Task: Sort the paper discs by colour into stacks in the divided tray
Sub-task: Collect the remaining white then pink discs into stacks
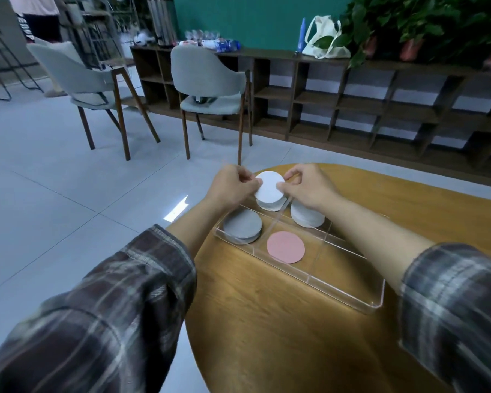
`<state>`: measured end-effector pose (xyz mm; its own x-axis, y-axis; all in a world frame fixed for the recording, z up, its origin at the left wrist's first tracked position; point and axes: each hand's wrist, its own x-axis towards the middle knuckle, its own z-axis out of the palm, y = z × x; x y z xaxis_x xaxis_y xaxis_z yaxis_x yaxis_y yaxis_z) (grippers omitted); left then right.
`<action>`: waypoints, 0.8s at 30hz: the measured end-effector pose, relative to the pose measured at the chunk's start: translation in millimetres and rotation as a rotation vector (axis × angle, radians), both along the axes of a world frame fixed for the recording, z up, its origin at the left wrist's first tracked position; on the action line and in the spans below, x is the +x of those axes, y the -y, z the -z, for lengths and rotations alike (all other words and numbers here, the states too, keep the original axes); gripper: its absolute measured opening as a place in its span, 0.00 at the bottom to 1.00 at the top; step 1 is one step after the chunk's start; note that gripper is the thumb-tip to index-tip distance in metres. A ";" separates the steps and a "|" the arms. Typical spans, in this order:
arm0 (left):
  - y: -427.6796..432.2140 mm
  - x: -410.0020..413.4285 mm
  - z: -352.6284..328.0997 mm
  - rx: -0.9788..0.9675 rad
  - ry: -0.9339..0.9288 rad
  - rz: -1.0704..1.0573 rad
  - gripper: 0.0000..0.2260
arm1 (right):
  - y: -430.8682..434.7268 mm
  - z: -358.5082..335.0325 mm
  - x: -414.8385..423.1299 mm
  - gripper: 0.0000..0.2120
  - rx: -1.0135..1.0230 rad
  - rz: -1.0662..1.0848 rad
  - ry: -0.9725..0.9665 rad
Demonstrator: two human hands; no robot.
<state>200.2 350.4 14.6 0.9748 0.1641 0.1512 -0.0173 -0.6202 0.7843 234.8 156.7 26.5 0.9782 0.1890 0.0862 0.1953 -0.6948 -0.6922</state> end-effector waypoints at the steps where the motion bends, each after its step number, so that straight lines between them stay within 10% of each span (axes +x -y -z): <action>1: 0.7 1.7 1.4 0.048 -0.001 0.002 0.09 | -0.9 1.5 2.3 0.13 -0.023 0.003 0.002; 24: 28.1 -10.3 -19.8 0.600 0.086 0.005 0.12 | 27.4 -13.7 -28.4 0.07 -0.168 -0.074 0.187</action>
<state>189.9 322.3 34.4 0.9556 0.0214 0.2938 -0.0689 -0.9535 0.2935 206.4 129.3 40.2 0.9311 0.2867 0.2257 0.3639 -0.7758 -0.5154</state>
